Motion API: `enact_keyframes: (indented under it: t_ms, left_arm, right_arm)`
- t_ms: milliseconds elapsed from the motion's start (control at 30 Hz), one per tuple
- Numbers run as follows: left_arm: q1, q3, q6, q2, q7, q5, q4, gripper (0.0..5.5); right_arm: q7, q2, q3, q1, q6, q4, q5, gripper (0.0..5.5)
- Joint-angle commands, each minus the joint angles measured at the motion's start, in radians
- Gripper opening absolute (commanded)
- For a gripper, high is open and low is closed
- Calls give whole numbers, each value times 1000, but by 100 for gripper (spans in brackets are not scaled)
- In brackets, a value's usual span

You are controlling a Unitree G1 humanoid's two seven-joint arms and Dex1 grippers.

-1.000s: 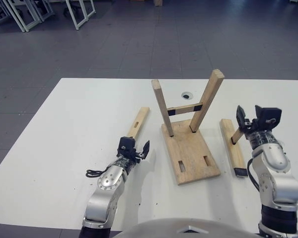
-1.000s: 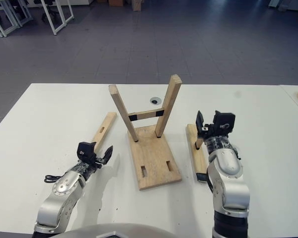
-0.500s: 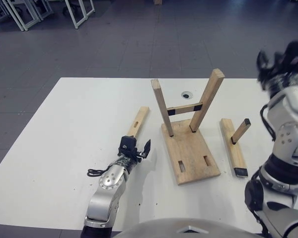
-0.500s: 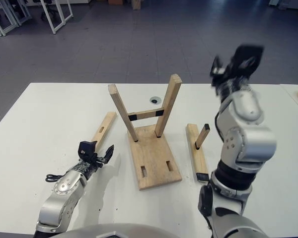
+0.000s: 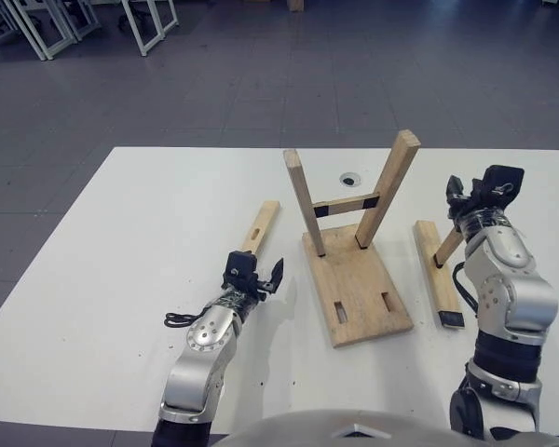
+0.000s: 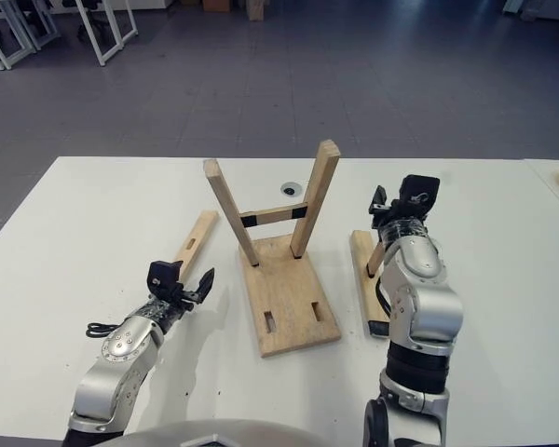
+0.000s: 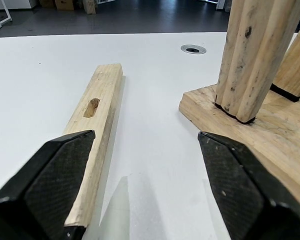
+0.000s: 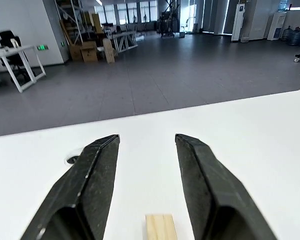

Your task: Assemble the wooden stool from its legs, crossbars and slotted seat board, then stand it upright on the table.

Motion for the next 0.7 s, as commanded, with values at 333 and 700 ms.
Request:
enact_keyframes:
  t_ms: [333,700]
  left_arm:
    - [54,-3,-20,-16,21,20,-16,382]
    - [26,-1,-18,-1,8,19,-3,382]
  right_arm:
    - [157,-22,107,891,-121,-349,-54,426]
    - [206,-72,158,789,-33,-64,-101,393]
